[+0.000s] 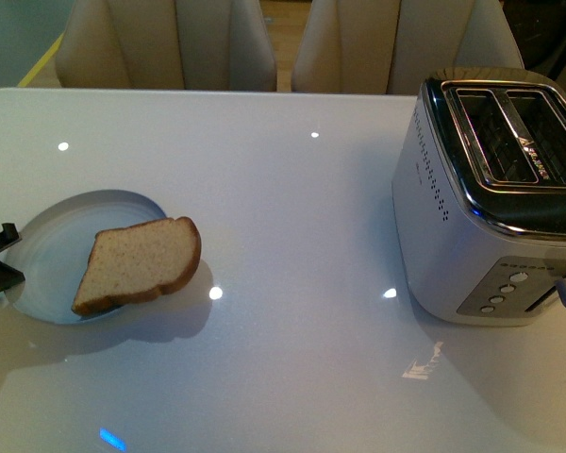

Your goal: Left arm holds plate, right arm toasts bread

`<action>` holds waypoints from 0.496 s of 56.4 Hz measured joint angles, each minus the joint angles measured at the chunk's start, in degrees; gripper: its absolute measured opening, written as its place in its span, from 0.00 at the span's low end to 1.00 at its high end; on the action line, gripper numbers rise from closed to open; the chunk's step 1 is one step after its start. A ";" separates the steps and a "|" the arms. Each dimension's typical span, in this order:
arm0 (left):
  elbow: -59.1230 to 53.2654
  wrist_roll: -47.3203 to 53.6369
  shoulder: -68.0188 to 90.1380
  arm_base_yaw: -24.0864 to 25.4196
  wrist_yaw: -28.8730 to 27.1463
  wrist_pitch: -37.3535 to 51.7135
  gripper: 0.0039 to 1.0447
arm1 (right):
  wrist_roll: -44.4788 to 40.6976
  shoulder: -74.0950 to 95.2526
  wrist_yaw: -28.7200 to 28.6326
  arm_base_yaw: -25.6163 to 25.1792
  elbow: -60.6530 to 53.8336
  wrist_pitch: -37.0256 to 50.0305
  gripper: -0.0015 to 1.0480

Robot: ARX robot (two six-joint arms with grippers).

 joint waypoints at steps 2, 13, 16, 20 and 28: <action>-0.85 -0.22 -0.63 0.15 0.17 0.37 0.03 | 0.00 0.00 -0.02 0.00 0.00 0.00 0.91; -5.29 -2.49 -6.10 0.85 2.82 1.97 0.03 | 0.00 0.00 0.00 0.00 0.00 0.00 0.91; -6.32 -3.13 -7.82 0.92 3.52 2.01 0.03 | 0.00 0.00 0.00 0.00 0.00 0.00 0.91; -7.65 -4.55 -10.47 0.96 4.74 1.95 0.03 | 0.00 0.00 0.00 0.00 0.00 0.00 0.91; -10.60 -8.61 -18.27 0.37 6.62 -0.02 0.03 | 0.00 0.00 0.00 0.00 0.00 0.00 0.91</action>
